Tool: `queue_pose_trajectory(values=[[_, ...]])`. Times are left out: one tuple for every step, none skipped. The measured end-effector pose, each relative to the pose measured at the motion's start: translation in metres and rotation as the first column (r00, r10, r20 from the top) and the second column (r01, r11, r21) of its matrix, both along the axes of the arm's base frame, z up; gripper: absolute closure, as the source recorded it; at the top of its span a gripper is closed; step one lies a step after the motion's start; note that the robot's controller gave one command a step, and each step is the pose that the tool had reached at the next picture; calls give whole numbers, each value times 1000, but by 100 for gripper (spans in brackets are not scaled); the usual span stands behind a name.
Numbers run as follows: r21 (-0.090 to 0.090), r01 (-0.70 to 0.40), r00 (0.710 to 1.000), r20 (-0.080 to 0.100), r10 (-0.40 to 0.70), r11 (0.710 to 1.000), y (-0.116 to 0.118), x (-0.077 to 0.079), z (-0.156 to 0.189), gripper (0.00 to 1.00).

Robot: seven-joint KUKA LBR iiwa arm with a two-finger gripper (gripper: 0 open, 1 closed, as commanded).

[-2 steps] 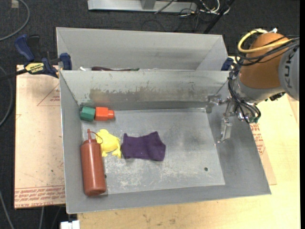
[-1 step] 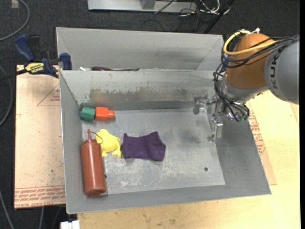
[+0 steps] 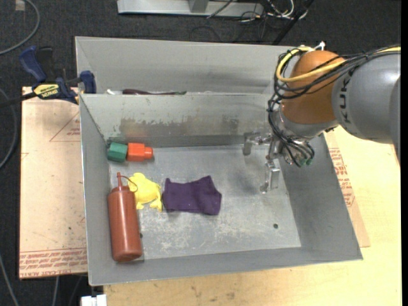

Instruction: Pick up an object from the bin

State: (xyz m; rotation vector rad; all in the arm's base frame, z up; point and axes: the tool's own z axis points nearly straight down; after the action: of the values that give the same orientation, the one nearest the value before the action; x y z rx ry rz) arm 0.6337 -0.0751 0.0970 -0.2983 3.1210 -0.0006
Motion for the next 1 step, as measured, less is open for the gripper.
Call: queue_pose_trajectory(values=[[2,57,998,-2,-57,998,40,2,-12,0]])
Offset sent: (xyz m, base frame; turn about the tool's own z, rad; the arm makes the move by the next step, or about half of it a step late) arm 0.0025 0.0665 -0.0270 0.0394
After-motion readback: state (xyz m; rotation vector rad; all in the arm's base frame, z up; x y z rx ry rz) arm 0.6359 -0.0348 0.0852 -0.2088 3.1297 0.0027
